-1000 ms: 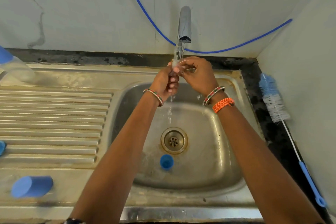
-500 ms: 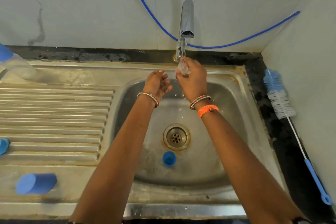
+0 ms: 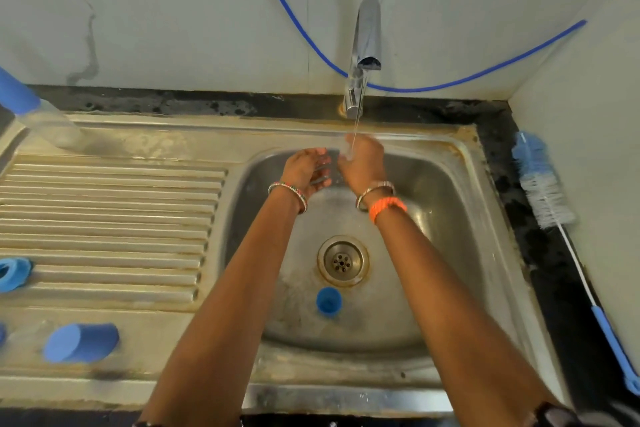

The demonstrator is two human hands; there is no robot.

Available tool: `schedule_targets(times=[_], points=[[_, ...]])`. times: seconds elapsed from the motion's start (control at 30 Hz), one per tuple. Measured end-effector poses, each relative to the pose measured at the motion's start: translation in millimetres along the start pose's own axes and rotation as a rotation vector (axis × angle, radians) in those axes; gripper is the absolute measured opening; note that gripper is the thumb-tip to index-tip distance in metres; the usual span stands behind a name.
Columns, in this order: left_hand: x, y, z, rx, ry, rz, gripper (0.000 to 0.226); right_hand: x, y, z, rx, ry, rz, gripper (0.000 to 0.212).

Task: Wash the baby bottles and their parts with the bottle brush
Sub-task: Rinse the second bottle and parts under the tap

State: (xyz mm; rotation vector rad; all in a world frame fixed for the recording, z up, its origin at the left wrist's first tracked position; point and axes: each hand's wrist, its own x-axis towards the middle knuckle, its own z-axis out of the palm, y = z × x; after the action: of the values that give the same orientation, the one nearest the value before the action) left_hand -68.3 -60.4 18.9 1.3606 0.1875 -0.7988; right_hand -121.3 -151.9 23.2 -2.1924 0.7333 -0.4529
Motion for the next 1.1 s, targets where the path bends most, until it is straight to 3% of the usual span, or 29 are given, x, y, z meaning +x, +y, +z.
schedule_targets(times=[0.1, 0.17, 0.23, 0.4, 0.63, 0.7, 0.8, 0.87, 0.97, 1.1], points=[[-3, -2, 2, 0.015, -0.007, 0.024, 0.018, -2, -6, -5, 0.148, -0.010, 0.159, 0.010], [-4, -1, 3, 0.026, -0.021, 0.135, 0.018, 0, -16, -14, 0.626, -0.018, 0.351, 0.012], [-7, 2, 6, 0.038, -0.040, 0.257, 0.019, -2, -22, -21, 1.049, -0.161, 0.536, 0.017], [-13, 5, 12, 0.292, -0.084, 0.517, 0.011, -5, -14, -24, 1.285, -0.287, 0.614, 0.023], [-11, -1, 14, 0.469, 0.108, 0.619, 0.007, -8, -12, -23, 1.170, -0.334, 0.638, 0.014], [-9, 0, 11, 0.407, 0.139, 0.534, 0.010, -9, -7, -19, 1.106, -0.267, 0.585, 0.009], [-11, -1, 8, 0.159, 0.005, 0.223, 0.018, -9, 1, -14, 0.868, -0.095, 0.400, 0.023], [-14, -5, 9, 0.132, -0.041, 0.090, 0.020, -10, 6, -8, 0.649, -0.012, 0.240, 0.028], [-15, -12, 8, 0.131, 0.001, 0.053, 0.020, -11, 12, -2, 0.392, 0.047, 0.051, 0.028], [-13, -14, 4, 0.135, 0.044, 0.034, 0.021, -11, 16, -1, 0.342, 0.024, -0.024, 0.029]])
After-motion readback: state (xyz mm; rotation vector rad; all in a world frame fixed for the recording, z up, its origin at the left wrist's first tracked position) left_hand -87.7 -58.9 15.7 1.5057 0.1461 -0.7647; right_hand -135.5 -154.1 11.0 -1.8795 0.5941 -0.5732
